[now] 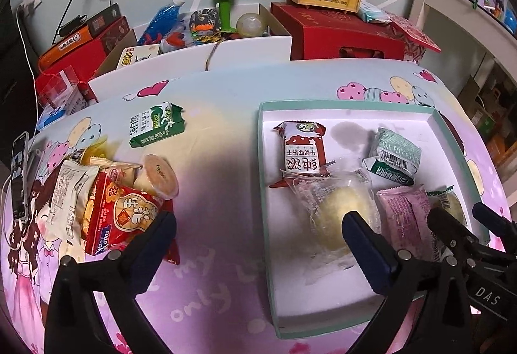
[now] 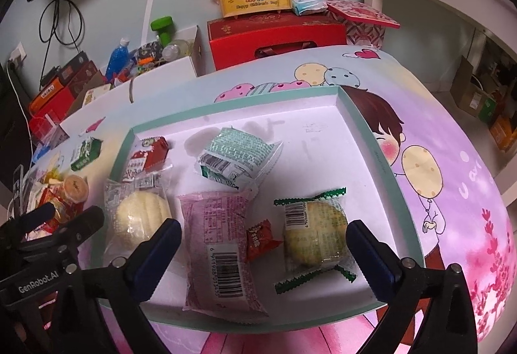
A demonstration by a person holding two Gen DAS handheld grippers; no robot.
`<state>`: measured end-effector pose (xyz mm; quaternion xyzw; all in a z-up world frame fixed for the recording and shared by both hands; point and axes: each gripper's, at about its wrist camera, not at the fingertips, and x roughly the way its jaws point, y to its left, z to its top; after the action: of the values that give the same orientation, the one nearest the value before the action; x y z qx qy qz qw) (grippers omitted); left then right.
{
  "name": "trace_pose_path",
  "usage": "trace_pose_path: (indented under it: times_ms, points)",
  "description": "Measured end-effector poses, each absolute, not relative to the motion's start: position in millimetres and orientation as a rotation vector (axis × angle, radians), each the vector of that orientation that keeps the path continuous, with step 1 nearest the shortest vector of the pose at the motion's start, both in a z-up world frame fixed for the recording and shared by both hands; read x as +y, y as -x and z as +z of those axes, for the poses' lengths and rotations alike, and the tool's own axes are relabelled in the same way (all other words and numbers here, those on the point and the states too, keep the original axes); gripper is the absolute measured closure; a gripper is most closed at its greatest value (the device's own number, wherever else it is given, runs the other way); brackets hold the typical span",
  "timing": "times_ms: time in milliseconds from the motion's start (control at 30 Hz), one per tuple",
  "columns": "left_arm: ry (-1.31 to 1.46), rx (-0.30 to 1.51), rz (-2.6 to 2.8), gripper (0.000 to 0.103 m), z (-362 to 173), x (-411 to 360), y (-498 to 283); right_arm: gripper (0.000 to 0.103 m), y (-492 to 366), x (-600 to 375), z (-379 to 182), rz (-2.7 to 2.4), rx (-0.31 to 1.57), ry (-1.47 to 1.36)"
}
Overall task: Organize snacks
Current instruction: 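Move both grippers back from the tray to the snack pile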
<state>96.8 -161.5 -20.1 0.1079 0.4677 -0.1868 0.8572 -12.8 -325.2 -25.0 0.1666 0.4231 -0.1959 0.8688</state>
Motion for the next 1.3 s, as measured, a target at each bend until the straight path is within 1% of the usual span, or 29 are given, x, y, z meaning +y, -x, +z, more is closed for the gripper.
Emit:
trace_pose_path:
  times_ms: [367, 600, 733, 1000, 1233, 1300]
  points:
    - [-0.203, 0.998, -0.409, 0.001, -5.3, -130.3, -108.7, 0.000, 3.7, -308.4, -17.7, -0.388, 0.845, -0.313]
    - [-0.100, 0.980, -0.372, 0.001, 17.4, -78.4, -129.9, 0.000, -5.2, -286.4, -11.6, -0.358, 0.817, -0.265]
    - [-0.012, 0.973, -0.327, 0.001, 21.4, -40.1, -142.9, 0.000, -15.2, -267.5, -8.5, -0.309, 0.812, -0.270]
    - [0.134, 1.013, -0.232, 0.001, 1.7, 26.1, -166.0, 0.000, -53.6, -211.4, 3.2, -0.167, 0.807, -0.251]
    - [0.198, 1.053, -0.210, 0.002, -19.5, 48.4, -175.6, 0.000, -91.4, -160.5, -4.0, -0.048, 0.849, -0.227]
    - [0.204, 1.071, -0.213, 0.005, -26.2, 48.5, -177.8, 0.000, -100.7, -146.9, -8.9, -0.007, 0.867, -0.220]
